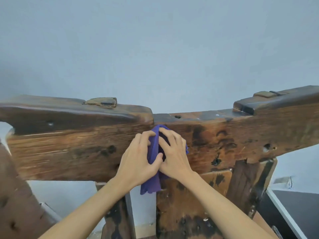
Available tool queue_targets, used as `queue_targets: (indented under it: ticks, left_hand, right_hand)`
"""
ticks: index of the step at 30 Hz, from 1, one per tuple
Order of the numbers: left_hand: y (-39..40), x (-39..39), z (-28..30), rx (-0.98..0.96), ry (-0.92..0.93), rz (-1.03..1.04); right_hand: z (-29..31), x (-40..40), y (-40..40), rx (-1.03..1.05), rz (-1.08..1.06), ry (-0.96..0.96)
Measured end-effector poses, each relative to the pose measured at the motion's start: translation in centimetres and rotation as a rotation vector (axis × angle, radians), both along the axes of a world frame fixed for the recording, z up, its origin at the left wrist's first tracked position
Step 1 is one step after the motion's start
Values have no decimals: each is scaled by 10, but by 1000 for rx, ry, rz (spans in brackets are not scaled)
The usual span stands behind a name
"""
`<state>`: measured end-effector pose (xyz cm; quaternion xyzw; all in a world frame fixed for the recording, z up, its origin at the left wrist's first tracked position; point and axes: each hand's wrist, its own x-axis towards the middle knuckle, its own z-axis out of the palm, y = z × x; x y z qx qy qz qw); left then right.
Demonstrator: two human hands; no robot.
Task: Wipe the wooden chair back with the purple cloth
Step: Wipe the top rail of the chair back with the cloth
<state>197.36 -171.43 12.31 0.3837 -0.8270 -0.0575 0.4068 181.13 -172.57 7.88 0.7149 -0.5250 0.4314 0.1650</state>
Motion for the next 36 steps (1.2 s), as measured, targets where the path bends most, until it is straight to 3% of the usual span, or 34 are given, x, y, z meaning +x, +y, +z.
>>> queue_targets:
  ticks: [3,6,8,12,16,18,24,27,29,31,36]
  left_hand:
    - [9,-12,-9,148,197,49]
    - [14,-21,-6,347,361,63]
    - [10,-22,3,508,329,37]
    - [4,-26,12,1128,243,-126]
    - [12,-36,-11,1409,216,-282]
    - [19,-41,-26,1474,282,-308]
    - [34,-47,-52,1601,561,-419]
    - [36,-54,-49,1613,670,-514]
    - [35,-59,-45,1593,733,-541]
    - [33,-64,-38,1564,777,-567]
    - [32,-72,-27,1447,785,-675]
  right_hand:
    - [3,5,9,20,1,-120]
    - [6,1,17,-5,20,-90]
    - [7,-10,26,44,78,-68]
    - [7,-42,44,396,326,-132]
    - [-16,-64,64,703,427,-344]
    - [-37,-68,79,711,365,-596]
    - [-111,-94,109,589,-257,-1252]
    - [-117,-99,121,736,-374,-1506]
    - [-116,-94,127,921,-253,-1577]
    - [-109,-87,131,1058,4,-1568]
    - [-75,-83,122,828,498,-1680]
